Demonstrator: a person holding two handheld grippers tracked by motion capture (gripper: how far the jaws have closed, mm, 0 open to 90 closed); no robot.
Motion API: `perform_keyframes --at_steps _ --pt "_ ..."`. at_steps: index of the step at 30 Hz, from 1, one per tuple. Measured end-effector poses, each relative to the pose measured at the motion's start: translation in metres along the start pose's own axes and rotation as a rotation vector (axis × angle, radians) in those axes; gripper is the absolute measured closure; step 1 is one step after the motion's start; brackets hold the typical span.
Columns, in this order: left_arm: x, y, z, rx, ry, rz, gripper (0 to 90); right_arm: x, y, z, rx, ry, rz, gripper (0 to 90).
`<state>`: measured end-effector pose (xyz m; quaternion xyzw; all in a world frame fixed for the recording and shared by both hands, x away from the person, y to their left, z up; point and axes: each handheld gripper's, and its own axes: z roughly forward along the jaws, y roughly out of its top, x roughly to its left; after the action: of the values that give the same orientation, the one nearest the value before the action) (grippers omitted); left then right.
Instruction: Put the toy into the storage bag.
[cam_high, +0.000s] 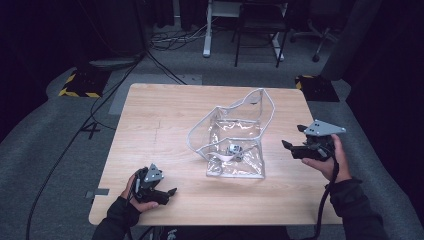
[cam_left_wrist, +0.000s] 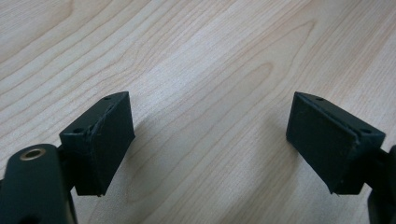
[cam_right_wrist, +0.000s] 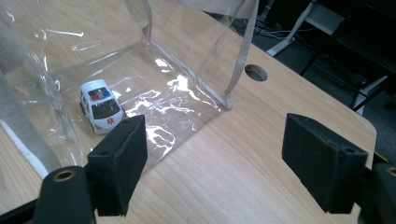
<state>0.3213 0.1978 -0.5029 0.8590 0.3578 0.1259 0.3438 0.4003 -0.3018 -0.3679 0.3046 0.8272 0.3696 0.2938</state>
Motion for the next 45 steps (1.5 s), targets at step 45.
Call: perform_keyframes --at_steps 45 --pt "0.000 0.000 0.000 0.000 0.000 0.001 15.4 0.022 -0.073 0.026 0.161 0.033 0.008 21.5"
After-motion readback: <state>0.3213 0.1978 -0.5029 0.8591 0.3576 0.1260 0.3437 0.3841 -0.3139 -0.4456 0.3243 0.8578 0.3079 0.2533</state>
